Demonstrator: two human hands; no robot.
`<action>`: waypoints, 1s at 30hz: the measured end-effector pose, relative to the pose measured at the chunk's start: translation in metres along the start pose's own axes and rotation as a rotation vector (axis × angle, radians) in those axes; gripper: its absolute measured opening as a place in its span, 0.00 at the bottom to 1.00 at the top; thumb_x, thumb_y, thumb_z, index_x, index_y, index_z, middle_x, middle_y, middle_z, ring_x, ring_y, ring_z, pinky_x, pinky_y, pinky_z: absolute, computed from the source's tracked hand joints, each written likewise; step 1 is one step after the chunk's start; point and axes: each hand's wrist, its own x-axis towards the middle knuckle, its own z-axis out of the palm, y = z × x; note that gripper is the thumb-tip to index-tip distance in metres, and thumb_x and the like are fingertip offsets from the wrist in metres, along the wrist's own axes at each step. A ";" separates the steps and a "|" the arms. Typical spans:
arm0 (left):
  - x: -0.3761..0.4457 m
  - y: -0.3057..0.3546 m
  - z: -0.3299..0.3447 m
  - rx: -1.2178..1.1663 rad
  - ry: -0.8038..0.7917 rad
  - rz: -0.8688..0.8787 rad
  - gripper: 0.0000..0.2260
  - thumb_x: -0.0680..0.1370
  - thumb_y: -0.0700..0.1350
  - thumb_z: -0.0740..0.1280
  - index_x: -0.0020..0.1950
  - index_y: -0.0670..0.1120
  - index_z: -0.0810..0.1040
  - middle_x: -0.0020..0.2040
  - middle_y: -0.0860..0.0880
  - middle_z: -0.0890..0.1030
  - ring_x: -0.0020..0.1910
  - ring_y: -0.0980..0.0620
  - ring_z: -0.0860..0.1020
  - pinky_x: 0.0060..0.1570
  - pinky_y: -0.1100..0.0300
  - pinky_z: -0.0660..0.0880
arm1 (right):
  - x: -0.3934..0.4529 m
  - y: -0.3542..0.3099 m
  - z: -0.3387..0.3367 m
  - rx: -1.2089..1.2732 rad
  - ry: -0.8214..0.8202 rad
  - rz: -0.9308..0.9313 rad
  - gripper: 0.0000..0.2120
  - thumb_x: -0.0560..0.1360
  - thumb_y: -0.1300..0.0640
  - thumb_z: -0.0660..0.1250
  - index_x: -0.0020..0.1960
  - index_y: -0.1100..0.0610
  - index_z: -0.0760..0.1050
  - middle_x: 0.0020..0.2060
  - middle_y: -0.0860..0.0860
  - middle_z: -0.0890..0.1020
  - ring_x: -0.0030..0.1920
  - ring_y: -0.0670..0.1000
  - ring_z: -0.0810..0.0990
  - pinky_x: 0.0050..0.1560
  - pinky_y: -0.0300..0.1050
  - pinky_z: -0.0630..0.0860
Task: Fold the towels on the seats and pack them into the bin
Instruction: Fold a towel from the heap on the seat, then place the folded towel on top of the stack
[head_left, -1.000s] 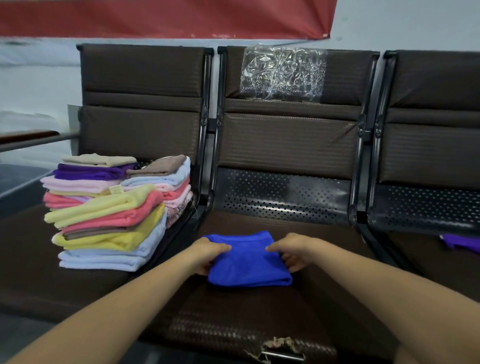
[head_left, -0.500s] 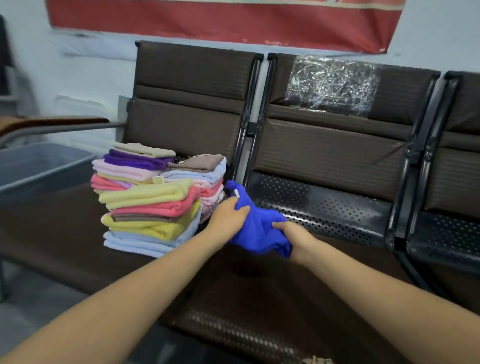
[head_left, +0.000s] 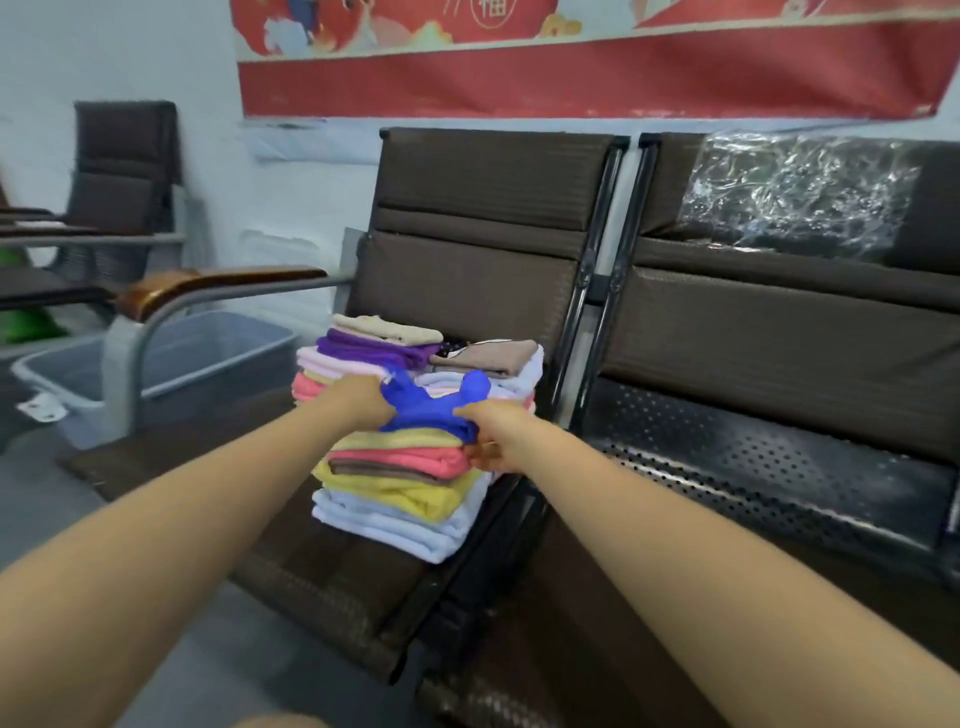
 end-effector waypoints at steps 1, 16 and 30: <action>-0.003 -0.005 0.011 0.044 -0.069 -0.003 0.16 0.80 0.46 0.61 0.64 0.38 0.73 0.61 0.39 0.77 0.59 0.42 0.75 0.52 0.56 0.70 | -0.001 0.008 -0.003 -0.019 -0.011 0.027 0.09 0.79 0.53 0.63 0.42 0.55 0.68 0.34 0.53 0.73 0.31 0.49 0.72 0.34 0.41 0.70; -0.116 0.209 0.056 -0.405 0.076 0.546 0.11 0.78 0.51 0.64 0.45 0.45 0.82 0.46 0.47 0.83 0.48 0.48 0.80 0.46 0.57 0.72 | -0.109 0.132 -0.273 -0.055 0.476 0.110 0.09 0.81 0.57 0.58 0.47 0.60 0.73 0.33 0.54 0.75 0.32 0.51 0.73 0.33 0.42 0.68; -0.241 0.441 0.232 -0.350 -0.463 0.616 0.10 0.79 0.55 0.61 0.53 0.53 0.78 0.58 0.52 0.79 0.60 0.49 0.75 0.57 0.55 0.73 | -0.265 0.221 -0.522 -0.816 0.883 0.398 0.17 0.80 0.52 0.59 0.49 0.65 0.79 0.53 0.63 0.81 0.55 0.61 0.80 0.51 0.46 0.75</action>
